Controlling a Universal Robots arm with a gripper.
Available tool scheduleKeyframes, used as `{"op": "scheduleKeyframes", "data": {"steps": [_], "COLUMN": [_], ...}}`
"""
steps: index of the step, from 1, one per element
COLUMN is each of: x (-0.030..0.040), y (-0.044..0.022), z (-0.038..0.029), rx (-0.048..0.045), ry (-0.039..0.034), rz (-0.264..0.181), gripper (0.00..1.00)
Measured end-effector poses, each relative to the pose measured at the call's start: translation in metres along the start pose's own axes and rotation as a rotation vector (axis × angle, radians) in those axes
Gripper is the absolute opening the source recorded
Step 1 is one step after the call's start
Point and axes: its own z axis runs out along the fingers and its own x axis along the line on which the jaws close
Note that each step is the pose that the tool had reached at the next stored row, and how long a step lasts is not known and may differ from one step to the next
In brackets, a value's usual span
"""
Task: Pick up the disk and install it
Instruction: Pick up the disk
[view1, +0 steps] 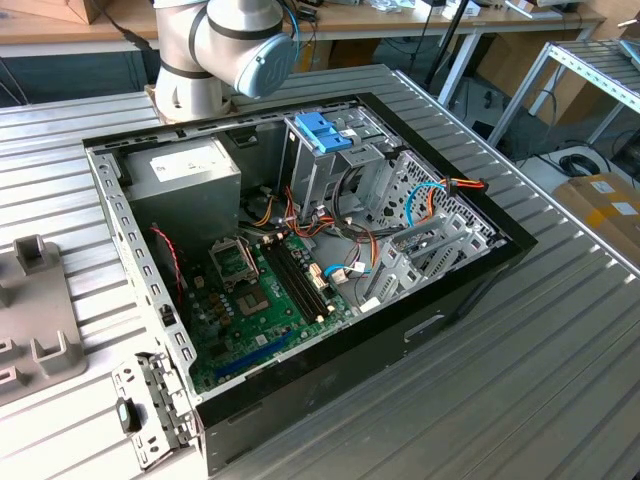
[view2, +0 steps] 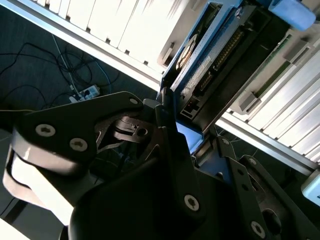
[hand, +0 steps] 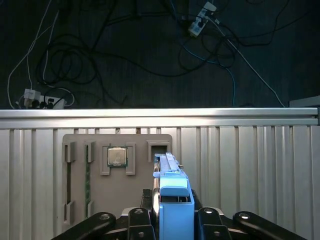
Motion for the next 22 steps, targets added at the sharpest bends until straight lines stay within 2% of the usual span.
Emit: {"op": "scheduleKeyframes", "data": {"steps": [22], "x": [-0.0011], "y": [0.0009], "z": [-0.0193], "rx": [0.0000], "ry": [-0.0017], "rz": [0.000], "gripper": [0.37]}}
